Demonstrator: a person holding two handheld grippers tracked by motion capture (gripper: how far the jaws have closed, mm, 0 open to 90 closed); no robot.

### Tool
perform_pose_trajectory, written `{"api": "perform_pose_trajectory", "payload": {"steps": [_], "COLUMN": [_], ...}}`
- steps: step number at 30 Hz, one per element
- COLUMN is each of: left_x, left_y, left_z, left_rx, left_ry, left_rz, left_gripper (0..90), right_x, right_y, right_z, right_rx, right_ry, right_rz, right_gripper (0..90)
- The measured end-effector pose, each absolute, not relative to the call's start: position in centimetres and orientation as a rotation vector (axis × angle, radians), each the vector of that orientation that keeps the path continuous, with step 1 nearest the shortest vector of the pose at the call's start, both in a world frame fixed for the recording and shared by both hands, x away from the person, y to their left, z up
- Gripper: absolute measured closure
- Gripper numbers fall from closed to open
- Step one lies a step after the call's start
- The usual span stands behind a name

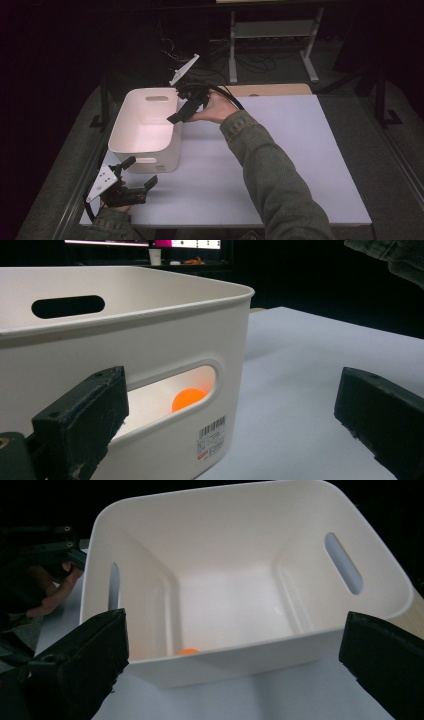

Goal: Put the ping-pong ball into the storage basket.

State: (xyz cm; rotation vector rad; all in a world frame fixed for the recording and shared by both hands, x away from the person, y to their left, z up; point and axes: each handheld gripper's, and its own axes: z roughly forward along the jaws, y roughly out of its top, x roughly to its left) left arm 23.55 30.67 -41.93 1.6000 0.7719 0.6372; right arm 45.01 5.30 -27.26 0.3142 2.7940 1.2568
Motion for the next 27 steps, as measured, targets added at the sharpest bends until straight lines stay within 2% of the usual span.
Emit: {"api": "perform_pose_trajectory", "payload": {"steps": [27], "left_x": [23.7], "left_y": [30.6], "left_z": [-42.0], "left_rx": [1.608], "left_ry": [0.771], "left_rz": [0.639], "left_gripper": [0.4], "right_x": [43.7], "right_y": [-1.3], "right_z": [-28.1], "right_rx": [0.441], "right_ry": [2.698], "right_rz": [1.306], "right_gripper": [0.0]}}
